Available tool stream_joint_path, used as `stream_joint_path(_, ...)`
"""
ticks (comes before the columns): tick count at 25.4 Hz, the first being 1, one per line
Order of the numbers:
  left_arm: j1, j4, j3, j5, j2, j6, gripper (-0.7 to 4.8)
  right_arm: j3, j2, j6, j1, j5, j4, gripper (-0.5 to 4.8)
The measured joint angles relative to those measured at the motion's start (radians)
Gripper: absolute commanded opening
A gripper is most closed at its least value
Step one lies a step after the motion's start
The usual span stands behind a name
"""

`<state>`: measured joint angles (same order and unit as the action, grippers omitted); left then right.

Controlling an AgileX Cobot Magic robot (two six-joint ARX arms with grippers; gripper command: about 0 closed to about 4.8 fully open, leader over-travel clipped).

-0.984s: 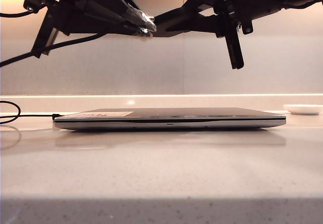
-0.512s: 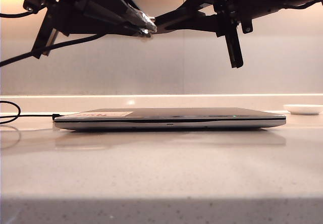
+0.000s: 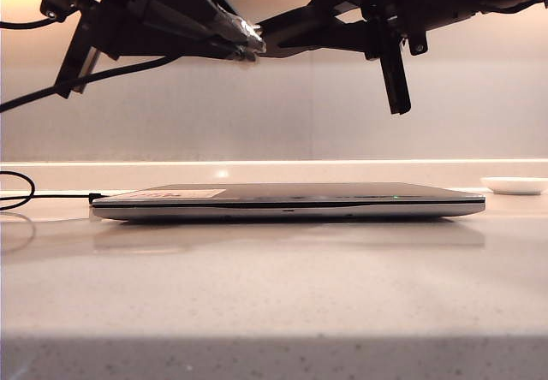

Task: Pick up the charging cable and the phone, plug the charging cable into the charging port on the phone, and finally place them back on the table.

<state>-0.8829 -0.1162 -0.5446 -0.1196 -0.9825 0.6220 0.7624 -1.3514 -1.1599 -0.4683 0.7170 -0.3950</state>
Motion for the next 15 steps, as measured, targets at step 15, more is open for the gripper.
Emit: stream_joint_path(15, 0.000, -0.009, 0.001, -0.001, 0.000, 0.000, -0.06, 0.000, 0.000, 0.051, 0.000, 0.021, -0.005, -0.06)
